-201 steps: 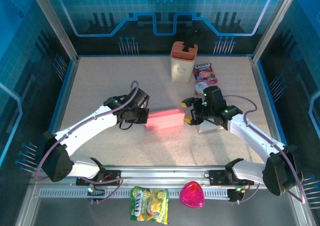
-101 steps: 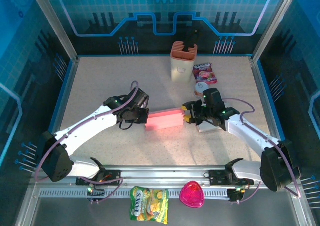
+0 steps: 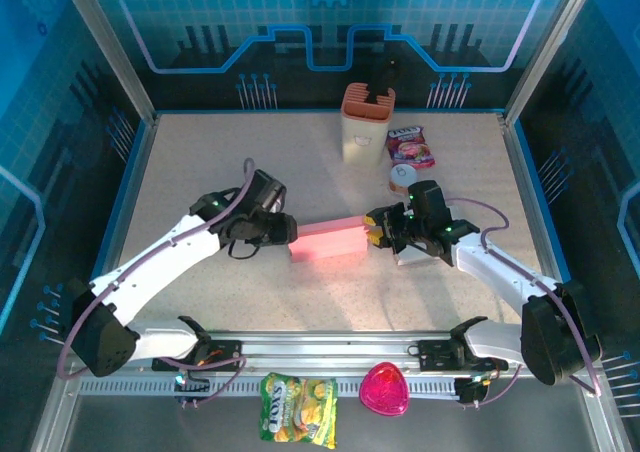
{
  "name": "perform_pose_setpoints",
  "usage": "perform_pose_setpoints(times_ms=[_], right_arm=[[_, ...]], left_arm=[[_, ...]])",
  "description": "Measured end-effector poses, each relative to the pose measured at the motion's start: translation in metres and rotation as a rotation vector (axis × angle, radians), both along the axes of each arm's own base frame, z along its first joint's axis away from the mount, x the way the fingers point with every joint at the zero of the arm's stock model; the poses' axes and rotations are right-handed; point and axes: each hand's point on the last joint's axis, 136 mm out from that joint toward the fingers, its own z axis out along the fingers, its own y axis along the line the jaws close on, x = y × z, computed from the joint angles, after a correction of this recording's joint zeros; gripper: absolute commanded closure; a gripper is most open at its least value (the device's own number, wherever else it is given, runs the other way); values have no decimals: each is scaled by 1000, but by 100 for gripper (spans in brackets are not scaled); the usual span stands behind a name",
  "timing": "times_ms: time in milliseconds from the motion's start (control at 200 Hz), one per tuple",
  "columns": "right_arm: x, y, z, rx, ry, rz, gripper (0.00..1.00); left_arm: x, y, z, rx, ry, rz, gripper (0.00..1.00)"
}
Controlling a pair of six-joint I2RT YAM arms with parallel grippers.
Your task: Fold the paper box
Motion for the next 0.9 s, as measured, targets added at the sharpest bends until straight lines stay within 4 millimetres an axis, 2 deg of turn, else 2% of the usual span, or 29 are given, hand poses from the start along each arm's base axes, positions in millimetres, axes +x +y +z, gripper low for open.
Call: perform_pose_setpoints(times_ms=[170, 325, 435, 655, 895], right_arm=[[-1, 0, -1, -3, -5, 6, 67], [-1, 0, -1, -6, -10, 10, 67], [-1, 0, -1, -6, -12, 10, 67], [-2, -1, -1, -10, -16, 17, 67], [-3, -1, -2, -11, -17, 21, 68]], left_arm=[[17, 8, 2, -108, 23, 117, 61], [22, 12, -3, -164, 50, 160, 66], [21, 7, -7, -201, 67, 158, 68], [8, 8, -32, -201, 129, 161, 70], [8, 6, -32, -222, 116, 161, 73]])
